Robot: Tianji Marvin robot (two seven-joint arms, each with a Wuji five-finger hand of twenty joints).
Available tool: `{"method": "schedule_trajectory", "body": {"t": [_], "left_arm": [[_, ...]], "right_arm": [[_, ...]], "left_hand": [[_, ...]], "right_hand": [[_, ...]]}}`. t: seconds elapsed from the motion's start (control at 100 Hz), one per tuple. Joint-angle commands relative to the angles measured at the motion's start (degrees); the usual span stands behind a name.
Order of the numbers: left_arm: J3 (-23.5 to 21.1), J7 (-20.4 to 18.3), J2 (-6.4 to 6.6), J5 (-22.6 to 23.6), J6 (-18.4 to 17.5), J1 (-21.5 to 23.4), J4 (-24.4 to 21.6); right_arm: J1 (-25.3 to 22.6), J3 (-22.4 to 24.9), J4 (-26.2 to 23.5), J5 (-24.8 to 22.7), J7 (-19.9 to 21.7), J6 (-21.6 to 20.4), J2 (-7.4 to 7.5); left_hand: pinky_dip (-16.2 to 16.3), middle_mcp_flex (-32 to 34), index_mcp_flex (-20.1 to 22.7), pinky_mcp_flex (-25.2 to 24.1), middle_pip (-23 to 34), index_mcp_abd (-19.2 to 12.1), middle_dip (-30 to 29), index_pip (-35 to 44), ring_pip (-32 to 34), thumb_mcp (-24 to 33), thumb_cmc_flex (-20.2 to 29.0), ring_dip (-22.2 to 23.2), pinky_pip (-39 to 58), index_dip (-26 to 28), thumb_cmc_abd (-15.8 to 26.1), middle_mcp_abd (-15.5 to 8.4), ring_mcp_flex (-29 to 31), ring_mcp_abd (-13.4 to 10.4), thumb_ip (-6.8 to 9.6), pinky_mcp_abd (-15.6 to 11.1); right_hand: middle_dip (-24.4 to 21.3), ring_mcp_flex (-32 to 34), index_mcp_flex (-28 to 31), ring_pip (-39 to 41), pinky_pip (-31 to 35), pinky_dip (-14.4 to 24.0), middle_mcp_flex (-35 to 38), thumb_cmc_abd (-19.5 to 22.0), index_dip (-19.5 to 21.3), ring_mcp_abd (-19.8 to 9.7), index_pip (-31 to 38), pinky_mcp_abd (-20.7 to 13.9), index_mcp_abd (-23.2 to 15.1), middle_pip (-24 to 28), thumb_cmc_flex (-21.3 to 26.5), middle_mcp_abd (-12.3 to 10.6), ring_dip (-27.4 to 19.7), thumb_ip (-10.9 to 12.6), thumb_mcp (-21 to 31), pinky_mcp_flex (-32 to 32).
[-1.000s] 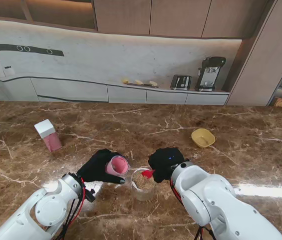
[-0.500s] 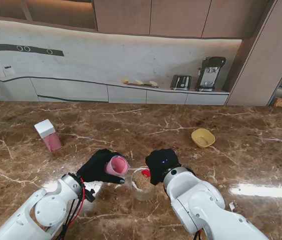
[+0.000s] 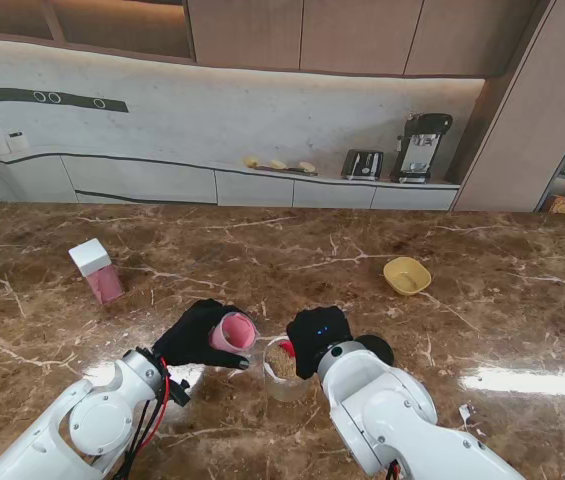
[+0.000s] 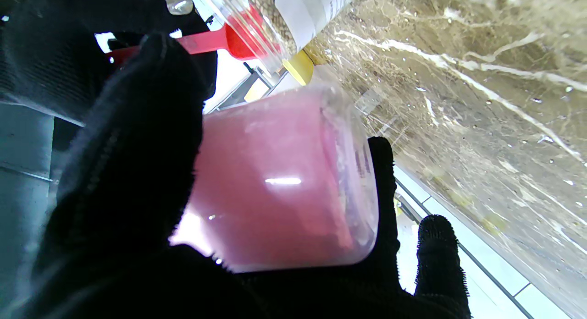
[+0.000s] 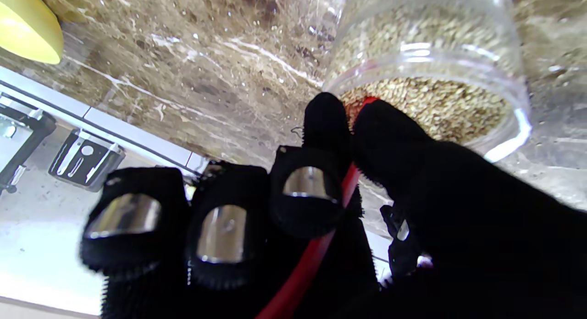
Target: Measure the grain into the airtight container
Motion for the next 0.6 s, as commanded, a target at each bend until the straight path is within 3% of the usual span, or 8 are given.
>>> {"method": "schedule_trajectory", "body": {"t": [0.0, 0.36, 0.59], "left_arm": [[-0.1, 0.1, -0.17, 0.1, -0.1, 0.5, 0.0], [-0.4, 0.3, -0.19, 0.2, -0.3, 0.7, 0.1], [-0.5, 0.4, -0.19, 0.3, -0.3, 0.8, 0.1]], "right_arm": [[0.2, -0.2, 0.4, 1.0, 1.8, 0.0, -0.04], [3.0, -1.0, -0.6, 7.9, 8.3, -0.6, 0.84], [4.5, -0.6, -1.0, 15.0, 10.7, 2.1, 1.62]], "left_hand": [[0.2, 6.0, 10.5, -1.1, 1.4, -14.7, 1.1, 8.2, -1.6, 15.3, 6.2, -0.3, -1.5, 1.1, 11.4, -5.5, -1.1, -1.0, -1.95, -0.2], [0.3, 6.0, 10.5, -1.1, 1.4, -14.9, 1.1, 8.2, -1.7, 15.4, 6.1, -0.3, -1.5, 1.2, 11.4, -5.7, -1.2, -1.2, -1.99, -0.3], [0.3, 5.9, 10.4, -1.0, 1.4, -15.1, 1.2, 8.2, -1.7, 15.3, 6.1, -0.3, -1.5, 1.3, 11.4, -5.8, -1.1, -1.3, -2.01, -0.3]], "right_hand": [[-0.7, 2.6, 2.5, 3.4, 3.9, -0.9, 3.3, -0.5, 0.2, -2.6, 1.8, 2.5, 1.3, 2.6, 1.9, -1.0, 2.1, 2.6, 3.0, 2.1], [-0.9, 2.6, 2.2, 3.4, 4.0, -0.9, 3.2, 0.2, 0.8, -2.6, 1.6, 2.2, 0.7, 2.6, 1.6, -1.3, 2.1, 2.8, 2.2, 1.0], [-0.8, 2.6, 2.1, 3.2, 4.8, -0.7, 3.2, 0.8, 1.2, -3.0, 1.4, 1.4, 0.2, 2.6, 1.1, -1.7, 2.1, 2.9, 1.8, 0.5]]}}
